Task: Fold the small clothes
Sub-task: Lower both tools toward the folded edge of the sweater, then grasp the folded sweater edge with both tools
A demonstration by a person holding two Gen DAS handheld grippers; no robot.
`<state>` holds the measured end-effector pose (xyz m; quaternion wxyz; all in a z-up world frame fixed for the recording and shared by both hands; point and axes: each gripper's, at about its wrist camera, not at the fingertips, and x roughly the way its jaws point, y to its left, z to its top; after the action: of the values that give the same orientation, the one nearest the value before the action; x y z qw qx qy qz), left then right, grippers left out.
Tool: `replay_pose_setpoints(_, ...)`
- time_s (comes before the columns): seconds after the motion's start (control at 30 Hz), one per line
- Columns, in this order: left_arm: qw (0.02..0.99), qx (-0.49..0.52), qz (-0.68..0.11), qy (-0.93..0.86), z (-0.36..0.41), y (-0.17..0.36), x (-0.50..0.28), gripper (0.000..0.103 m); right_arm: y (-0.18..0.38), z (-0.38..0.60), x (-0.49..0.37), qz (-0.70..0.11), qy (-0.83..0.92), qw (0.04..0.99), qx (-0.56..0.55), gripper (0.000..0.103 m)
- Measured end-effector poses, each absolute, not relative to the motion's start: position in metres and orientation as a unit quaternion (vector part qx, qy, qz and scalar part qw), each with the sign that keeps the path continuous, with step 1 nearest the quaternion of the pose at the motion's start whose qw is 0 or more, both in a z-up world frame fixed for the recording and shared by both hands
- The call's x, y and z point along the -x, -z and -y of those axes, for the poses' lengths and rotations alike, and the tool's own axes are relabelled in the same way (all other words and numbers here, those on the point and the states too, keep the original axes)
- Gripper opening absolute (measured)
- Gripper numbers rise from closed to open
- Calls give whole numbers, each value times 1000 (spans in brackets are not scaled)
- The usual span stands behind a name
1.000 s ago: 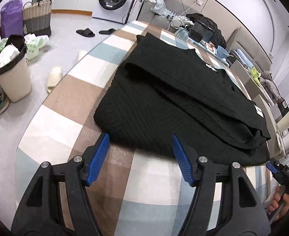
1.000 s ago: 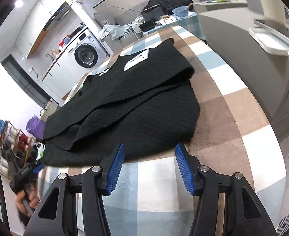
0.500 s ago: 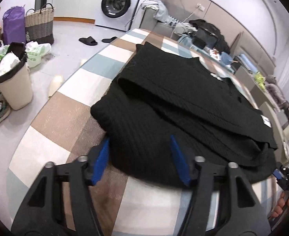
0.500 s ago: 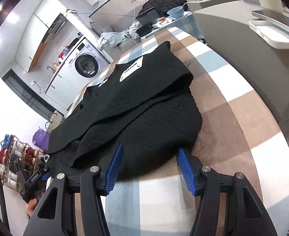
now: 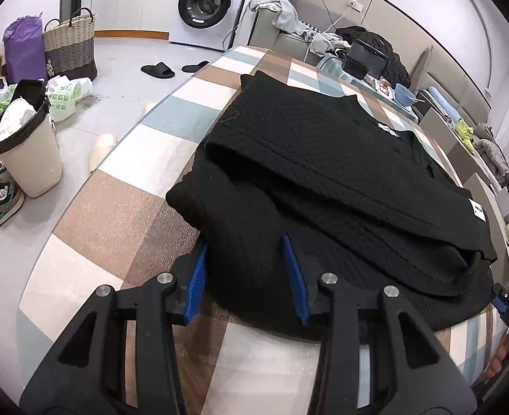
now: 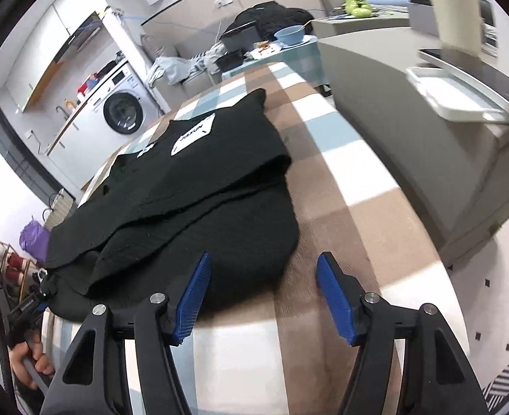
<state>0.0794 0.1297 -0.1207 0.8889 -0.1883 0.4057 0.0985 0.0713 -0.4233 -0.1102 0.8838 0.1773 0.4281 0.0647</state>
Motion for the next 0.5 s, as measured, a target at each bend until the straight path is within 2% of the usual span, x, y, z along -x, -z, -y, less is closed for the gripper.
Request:
replay_pose_setpoints(0.07,890,188,-404,-98,-130,122,-83,33,111,415,-81,-429,-74,886,-157,65)
replay_pose_setpoints(0.1,891,188,-404,-91,-131,123,-85,24,111,410,-87,-429,-76,888,-145,65)
replay_pose_setpoints(0.13,891,187,-405,-86,-130,123,-86,22,112,404,-92,-429,-77,890,-132,65)
replay_pose_setpoints(0.2,894,181,-401,-86,-129,122,-86,19,113,398,-101,-428,-94,889,-133,51)
replay_pose_setpoints(0.23,895,176,-401,-85,-126,121,-85,17,114,395,-104,-428,-95,890,-128,48)
replay_pose_setpoints(0.3,898,172,-397,-83,-124,119,-82,16,114,390,-110,-430,-103,889,-116,29)
replay_pose_setpoints(0.4,902,173,-388,-77,-123,117,-67,16,111,387,-108,-426,-111,892,-103,21)
replay_pose_setpoints(0.5,905,169,-384,-71,-119,117,-44,16,109,391,-100,-429,-121,889,-104,19)
